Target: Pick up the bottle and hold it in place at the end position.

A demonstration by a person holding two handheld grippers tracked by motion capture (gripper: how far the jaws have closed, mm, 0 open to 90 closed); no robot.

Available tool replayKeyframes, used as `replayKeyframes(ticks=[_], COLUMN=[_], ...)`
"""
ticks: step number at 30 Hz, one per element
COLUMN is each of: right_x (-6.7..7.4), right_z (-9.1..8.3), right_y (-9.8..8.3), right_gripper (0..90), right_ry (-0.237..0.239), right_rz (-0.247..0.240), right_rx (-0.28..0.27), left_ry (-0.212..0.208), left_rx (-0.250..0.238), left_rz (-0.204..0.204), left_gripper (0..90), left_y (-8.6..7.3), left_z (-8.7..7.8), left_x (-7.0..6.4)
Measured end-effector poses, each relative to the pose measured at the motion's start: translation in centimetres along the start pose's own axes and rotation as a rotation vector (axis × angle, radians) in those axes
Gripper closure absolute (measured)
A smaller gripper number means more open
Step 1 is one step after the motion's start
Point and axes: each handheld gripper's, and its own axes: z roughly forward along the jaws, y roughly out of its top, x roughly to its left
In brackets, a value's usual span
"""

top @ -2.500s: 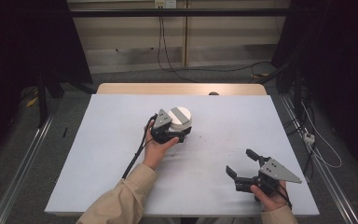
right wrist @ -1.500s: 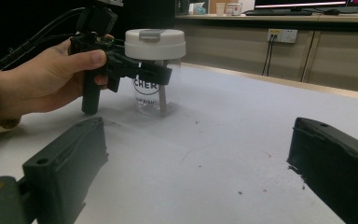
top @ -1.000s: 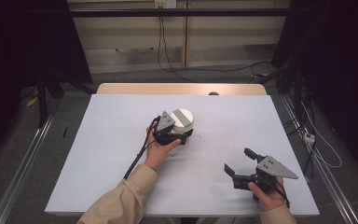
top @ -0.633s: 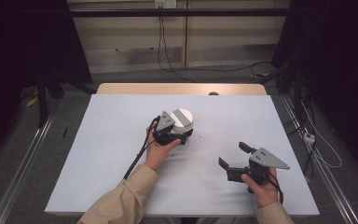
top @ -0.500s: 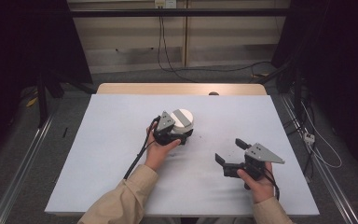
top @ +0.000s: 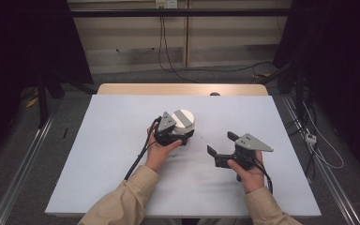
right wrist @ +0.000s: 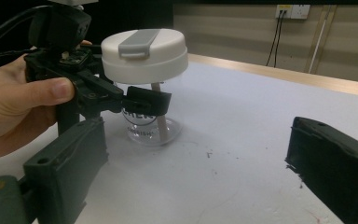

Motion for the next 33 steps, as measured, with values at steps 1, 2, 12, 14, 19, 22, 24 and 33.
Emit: replayKeyframes(ticks=[1,2,12,14,19,22,24,33], right_x=[0.0,0.0,0.7,0.9,1.3,1.5,1.6,1.8], right_z=[0.1,0.1,1.6,1.8,2.4,2.7,2.8,3.5], right_y=[0.0,0.0,0.6,0.8,1.1,1.3,1.4,1.8], right_gripper=[5.0,5.0,7.3,8.2,11.1,14.7,18.1,50.6], right_ry=[0.001,0.001,0.015,0.014,0.016,0.011,0.014,0.041], right_rz=[0.004,0.004,-0.005,-0.007,-0.019,-0.03,-0.033,-0.026], right_rx=[-0.002,-0.002,0.014,0.012,0.006,0.007,0.009,0.033], left_ry=[0.0,0.0,0.009,0.008,0.007,0.008,0.007,0.009], left_rx=[0.0,0.0,0.001,0.001,0.003,0.004,0.005,0.003], left_rz=[0.0,0.0,0.004,-0.002,-0.002,-0.001,-0.001,0.0], left_gripper=[18.5,18.5,18.5,18.5,18.5,18.5,18.5,18.6], left_y=[0.0,0.0,0.0,0.0,0.0,0.0,0.0,0.0], left_z=[0.0,0.0,0.0,0.0,-0.1,-0.1,-0.1,0.0], left_x=[0.0,0.0,0.0,0.0,0.0,0.0,0.0,0.0])
